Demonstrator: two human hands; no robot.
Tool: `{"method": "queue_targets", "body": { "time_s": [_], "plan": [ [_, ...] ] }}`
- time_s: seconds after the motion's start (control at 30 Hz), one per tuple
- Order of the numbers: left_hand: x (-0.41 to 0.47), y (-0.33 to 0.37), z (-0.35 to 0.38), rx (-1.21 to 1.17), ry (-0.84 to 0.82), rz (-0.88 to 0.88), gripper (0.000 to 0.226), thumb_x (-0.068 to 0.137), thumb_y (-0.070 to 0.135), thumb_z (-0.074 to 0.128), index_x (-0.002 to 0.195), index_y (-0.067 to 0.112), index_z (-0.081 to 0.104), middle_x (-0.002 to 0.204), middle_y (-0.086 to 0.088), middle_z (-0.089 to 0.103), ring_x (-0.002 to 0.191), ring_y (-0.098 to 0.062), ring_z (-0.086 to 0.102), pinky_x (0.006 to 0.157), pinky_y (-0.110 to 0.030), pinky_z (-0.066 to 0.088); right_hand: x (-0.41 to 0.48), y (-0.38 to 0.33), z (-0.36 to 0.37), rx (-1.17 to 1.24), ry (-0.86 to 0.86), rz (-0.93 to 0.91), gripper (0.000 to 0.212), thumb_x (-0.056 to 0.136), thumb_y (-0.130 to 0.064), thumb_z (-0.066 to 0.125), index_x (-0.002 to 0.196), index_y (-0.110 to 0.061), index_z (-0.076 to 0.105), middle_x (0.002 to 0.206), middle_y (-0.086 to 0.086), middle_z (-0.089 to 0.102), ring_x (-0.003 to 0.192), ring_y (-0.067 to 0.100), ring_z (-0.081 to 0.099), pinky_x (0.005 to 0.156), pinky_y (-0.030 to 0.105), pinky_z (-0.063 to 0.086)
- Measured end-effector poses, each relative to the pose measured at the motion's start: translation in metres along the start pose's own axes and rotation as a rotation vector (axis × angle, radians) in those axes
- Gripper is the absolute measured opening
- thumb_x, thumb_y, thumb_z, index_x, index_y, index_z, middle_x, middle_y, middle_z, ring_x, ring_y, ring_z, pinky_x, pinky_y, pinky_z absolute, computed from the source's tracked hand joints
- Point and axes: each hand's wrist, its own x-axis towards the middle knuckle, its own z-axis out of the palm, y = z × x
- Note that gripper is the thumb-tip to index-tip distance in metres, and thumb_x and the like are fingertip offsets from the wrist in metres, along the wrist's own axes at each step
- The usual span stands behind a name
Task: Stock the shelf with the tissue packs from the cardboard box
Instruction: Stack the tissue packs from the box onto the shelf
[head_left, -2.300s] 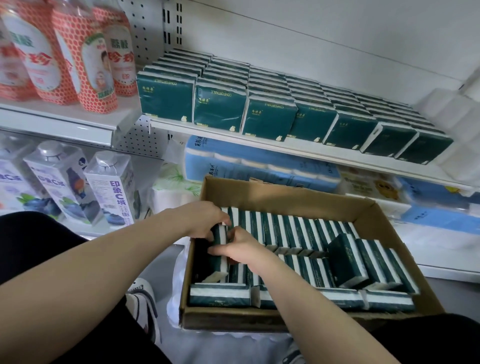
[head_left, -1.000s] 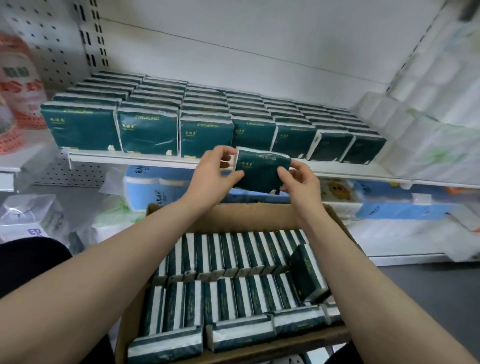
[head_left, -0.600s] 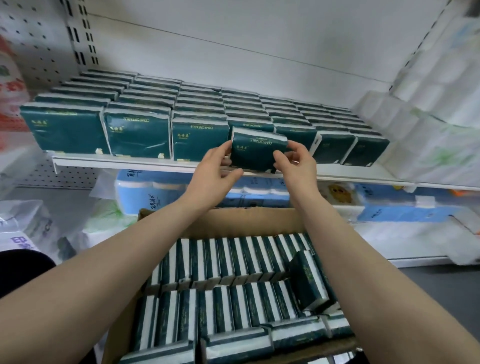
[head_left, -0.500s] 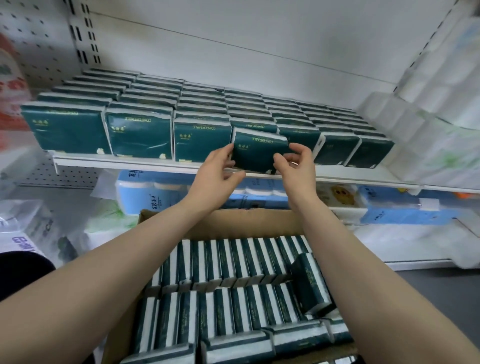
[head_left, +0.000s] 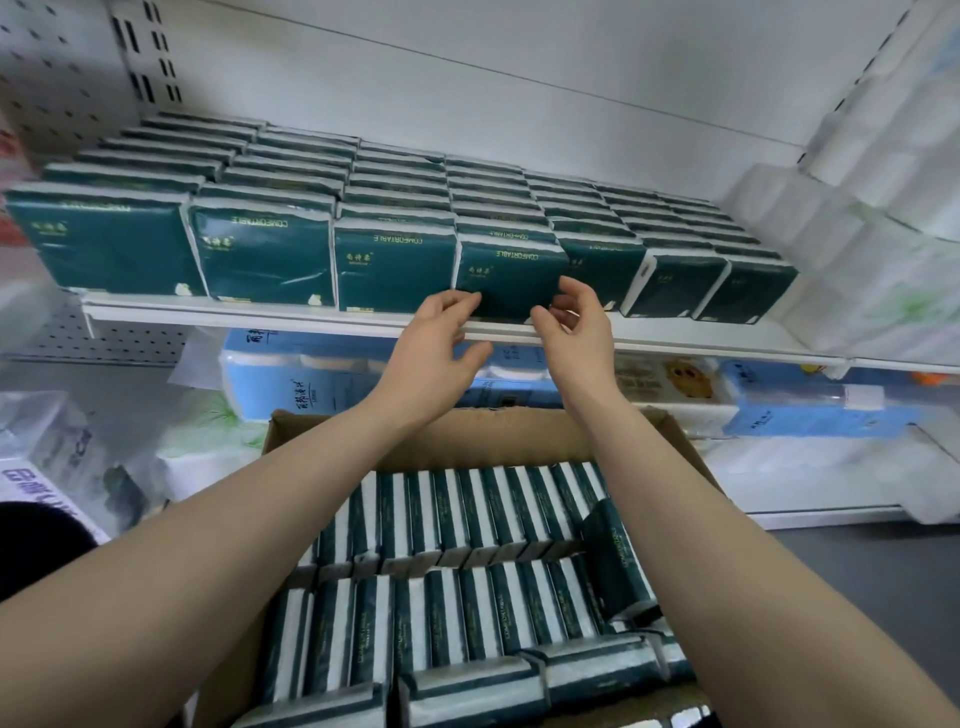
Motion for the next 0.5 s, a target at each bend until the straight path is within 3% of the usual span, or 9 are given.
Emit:
{"method": "queue_targets", "body": {
  "time_s": [0.17,0.37,0.5],
  "plan": [
    [0.001,-0.003,0.0,0.021,-0.022,0.004,0.06,0.095,0.021,0.059,0.149,0.015,0.035,0.151,-0.002,0.034,0.13,-0.017,0.045,0.111,-0.026,0.036,-0.002,0.001,0.0,0.003,-0.006,0.004,0.051,0.097,-0.015,0.061,0.143,-0.019,0.042,0.128,0.0,0.054,0.114,0.008,0.054,0.097,0.023,0.048],
    [-0.007,-0.003,-0.005,0.024,-0.015,0.03,0.057,0.094,0.019,0.061,0.147,0.017,0.039,0.147,-0.003,0.038,0.127,-0.014,0.046,0.109,-0.024,0.038,-0.016,0.004,-0.004,0.051,-0.002,0.017,0.052,0.095,-0.015,0.065,0.141,-0.021,0.042,0.123,-0.002,0.055,0.109,0.006,0.056,0.078,0.007,0.048],
    [-0.029,-0.003,-0.012,-0.005,-0.025,0.022,0.05,0.093,0.015,0.062,0.141,0.019,0.048,0.135,-0.001,0.046,0.122,-0.01,0.048,0.101,-0.018,0.042,-0.039,0.009,-0.004,0.044,-0.041,0.029,0.049,0.094,-0.014,0.066,0.138,-0.018,0.044,0.12,0.001,0.055,0.108,0.009,0.056,0.085,0.013,0.049]
  ]
}}
